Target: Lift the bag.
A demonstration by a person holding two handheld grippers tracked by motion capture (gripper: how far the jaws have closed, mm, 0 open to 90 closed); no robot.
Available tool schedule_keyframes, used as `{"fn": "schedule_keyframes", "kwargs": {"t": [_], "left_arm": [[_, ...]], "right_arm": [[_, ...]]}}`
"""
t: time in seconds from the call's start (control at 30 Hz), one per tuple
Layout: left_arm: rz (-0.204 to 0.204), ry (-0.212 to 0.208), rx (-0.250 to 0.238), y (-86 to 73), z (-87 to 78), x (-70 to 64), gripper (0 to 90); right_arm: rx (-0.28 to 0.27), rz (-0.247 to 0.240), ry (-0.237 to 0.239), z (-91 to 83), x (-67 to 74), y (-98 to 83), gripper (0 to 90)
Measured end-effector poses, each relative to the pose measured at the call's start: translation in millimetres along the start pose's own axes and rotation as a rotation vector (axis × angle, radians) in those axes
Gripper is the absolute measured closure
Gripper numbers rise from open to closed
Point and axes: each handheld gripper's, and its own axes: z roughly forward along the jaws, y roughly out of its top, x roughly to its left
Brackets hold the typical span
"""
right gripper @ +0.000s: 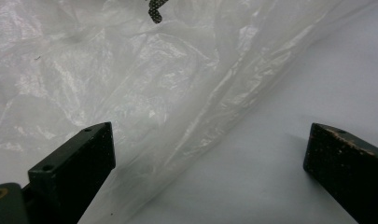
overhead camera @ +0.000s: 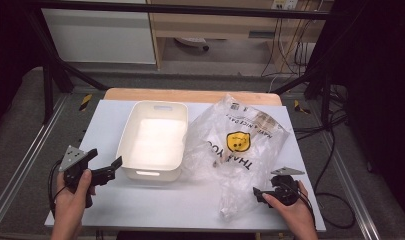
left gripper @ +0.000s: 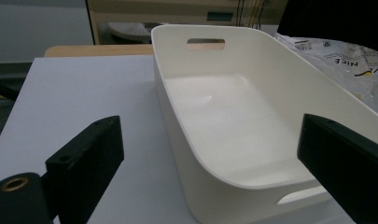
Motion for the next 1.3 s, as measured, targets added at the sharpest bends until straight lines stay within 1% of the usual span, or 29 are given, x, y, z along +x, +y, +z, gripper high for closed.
{"fn": "schedule_keyframes", "kwargs": {"t": [0.17,0.33,0.4,0.43,0.47,0.5,0.53,0.57,0.6,0.63,0.7,0.77,0.83,1.0,1.07,1.1,1.2,1.3], "left_arm": [[-0.001,0.005,-0.002,-0.9,0.7,-0.2,6.9],[-0.002,0.001,-0.001,-1.8,1.9,-1.6,7.2],[0.001,-0.001,0.0,-1.7,2.4,-1.8,7.2],[0.0,0.0,-0.001,-1.7,2.4,-1.9,7.3],[-0.001,-0.001,-0.003,-1.6,2.3,-2.1,7.3],[0.001,-0.001,-0.003,-1.5,2.0,-2.4,7.3],[0.001,-0.001,-0.003,-1.4,1.9,-2.4,7.3],[0.0,0.0,-0.006,-1.3,1.6,-2.3,7.3],[0.001,0.0,-0.007,-1.2,1.3,-2.1,7.3],[-0.002,0.001,-0.009,-1.1,0.9,-2.1,7.4],[0.0,0.002,-0.009,-0.8,0.8,-2.0,7.4],[0.002,0.0,-0.007,-0.9,1.2,-2.4,7.4],[0.002,0.0,-0.006,-1.0,1.5,-2.5,7.5],[0.002,0.0,-0.007,-1.0,1.5,-3.2,7.5],[0.004,-0.001,-0.006,-0.9,1.5,-3.4,7.5],[0.006,-0.001,-0.005,-0.9,1.3,-3.3,7.5],[0.0,0.0,-0.009,-0.7,1.1,-3.2,7.5],[-0.001,0.0,-0.011,-0.3,0.8,-3.4,7.5]], "right_arm": [[0.001,-0.015,0.021,1.4,4.8,1.6,3.4],[-0.008,-0.012,0.044,1.7,8.6,3.5,4.9],[-0.015,-0.009,0.044,1.0,9.4,4.2,4.8],[-0.031,-0.008,0.045,0.1,10.2,4.8,4.8],[-0.035,-0.002,0.049,-0.4,11.1,5.3,5.1],[-0.03,-0.01,0.053,0.3,11.8,5.5,5.2],[-0.006,-0.02,0.044,2.7,13.9,4.9,5.3],[0.004,-0.032,0.038,4.0,15.4,4.3,5.1],[0.008,-0.052,0.022,4.4,17.9,4.3,6.4],[0.001,-0.057,0.016,4.6,19.2,4.4,8.9],[0.001,-0.091,-0.011,4.1,22.9,3.8,18.1],[-0.01,-0.107,0.004,1.6,23.5,3.5,31.1],[-0.025,-0.117,0.013,-1.0,22.8,3.2,48.0],[-0.024,-0.13,0.043,-3.0,19.1,4.2,78.4],[-0.023,-0.131,0.058,-2.7,16.9,4.9,87.7],[-0.017,-0.13,0.076,-3.1,15.2,5.3,90.0],[-0.012,-0.119,0.099,-4.8,10.6,4.6,90.0],[0.002,-0.124,0.094,-10.2,3.3,2.0,90.0]]}}
